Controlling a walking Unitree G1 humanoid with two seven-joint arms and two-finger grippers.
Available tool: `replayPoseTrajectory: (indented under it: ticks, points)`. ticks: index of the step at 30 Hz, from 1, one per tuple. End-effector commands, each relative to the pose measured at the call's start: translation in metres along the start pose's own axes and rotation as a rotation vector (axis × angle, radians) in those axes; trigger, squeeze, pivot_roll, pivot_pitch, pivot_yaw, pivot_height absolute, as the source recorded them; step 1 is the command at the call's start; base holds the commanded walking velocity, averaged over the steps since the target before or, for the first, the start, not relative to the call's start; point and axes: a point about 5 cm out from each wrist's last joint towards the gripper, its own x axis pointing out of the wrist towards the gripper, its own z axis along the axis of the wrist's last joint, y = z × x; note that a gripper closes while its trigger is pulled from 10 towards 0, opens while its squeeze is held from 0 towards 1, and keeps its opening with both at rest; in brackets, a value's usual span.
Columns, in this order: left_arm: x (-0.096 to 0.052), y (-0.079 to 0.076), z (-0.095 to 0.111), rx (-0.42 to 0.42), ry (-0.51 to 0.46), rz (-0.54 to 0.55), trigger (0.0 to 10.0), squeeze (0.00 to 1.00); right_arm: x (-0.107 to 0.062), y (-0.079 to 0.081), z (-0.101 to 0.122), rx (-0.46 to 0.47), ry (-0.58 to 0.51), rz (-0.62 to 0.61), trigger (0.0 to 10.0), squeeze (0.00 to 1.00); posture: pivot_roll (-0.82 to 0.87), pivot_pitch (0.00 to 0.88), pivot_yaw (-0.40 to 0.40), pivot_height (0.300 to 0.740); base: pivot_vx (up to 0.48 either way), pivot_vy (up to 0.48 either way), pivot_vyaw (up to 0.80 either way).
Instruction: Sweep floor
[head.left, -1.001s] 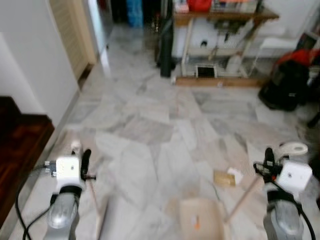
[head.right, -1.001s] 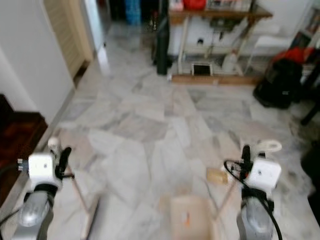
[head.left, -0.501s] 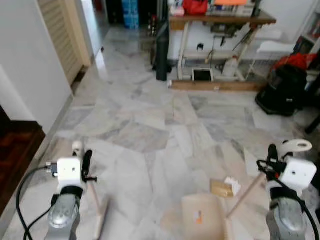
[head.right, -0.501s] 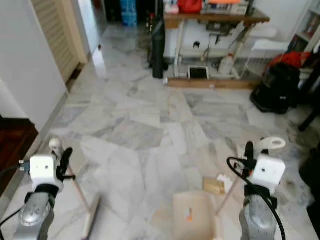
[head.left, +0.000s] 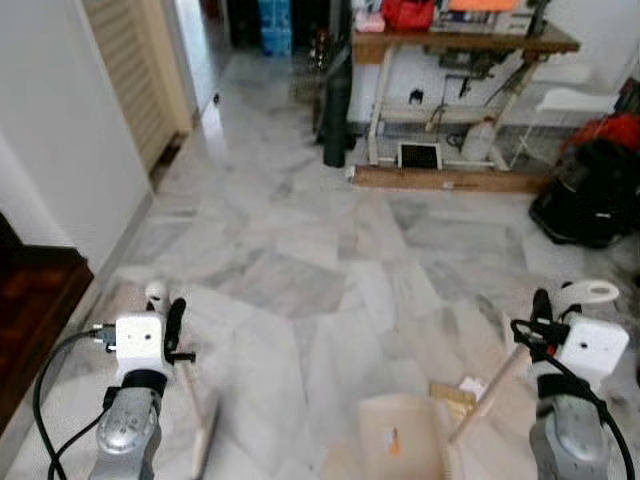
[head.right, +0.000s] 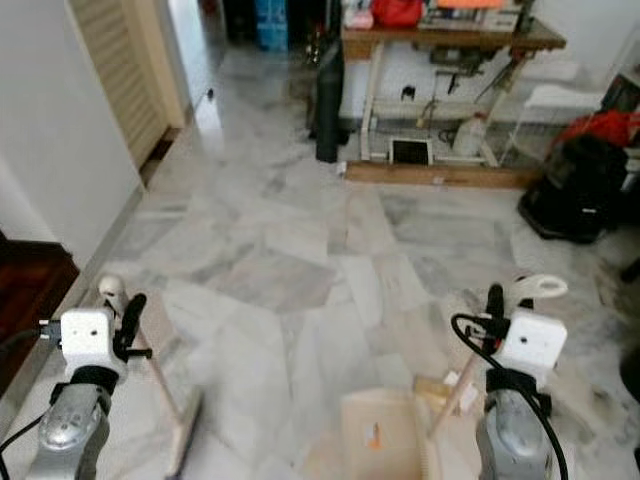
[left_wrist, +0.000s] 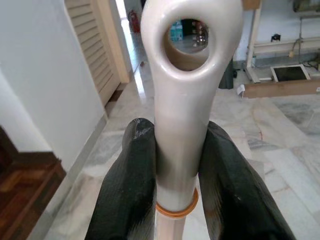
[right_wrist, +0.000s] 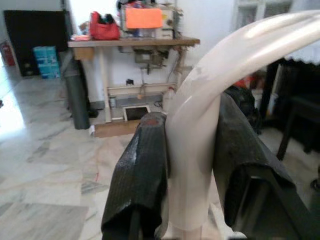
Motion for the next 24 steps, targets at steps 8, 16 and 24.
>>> replayPoseTrajectory:
  ticks: [8,16,24]
  points:
    - [0.0046,-0.004,0.0087,-0.003,-0.041,-0.019,10.0,0.0,0.0037,-0.0035,0.0069,0.002,-0.031,-0.016,10.0,0.0,-0.04,0.0,0.004,0.74,0.295,0.0,-0.79]
    - [0.0053,-0.0068,0.0088,-0.005,-0.042,-0.025,10.0,0.0,0.0047,-0.0029,0.0065,0.01,-0.03,-0.02,10.0,0.0,-0.05,0.0,0.007,0.74,0.294,0.0,-0.8]
    - [0.0051,-0.0063,0.0087,-0.007,-0.041,-0.022,10.0,0.0,0.0056,-0.0012,0.008,0.0,-0.041,-0.012,10.0,0.0,-0.04,0.0,0.002,0.74,0.297,0.0,-0.6]
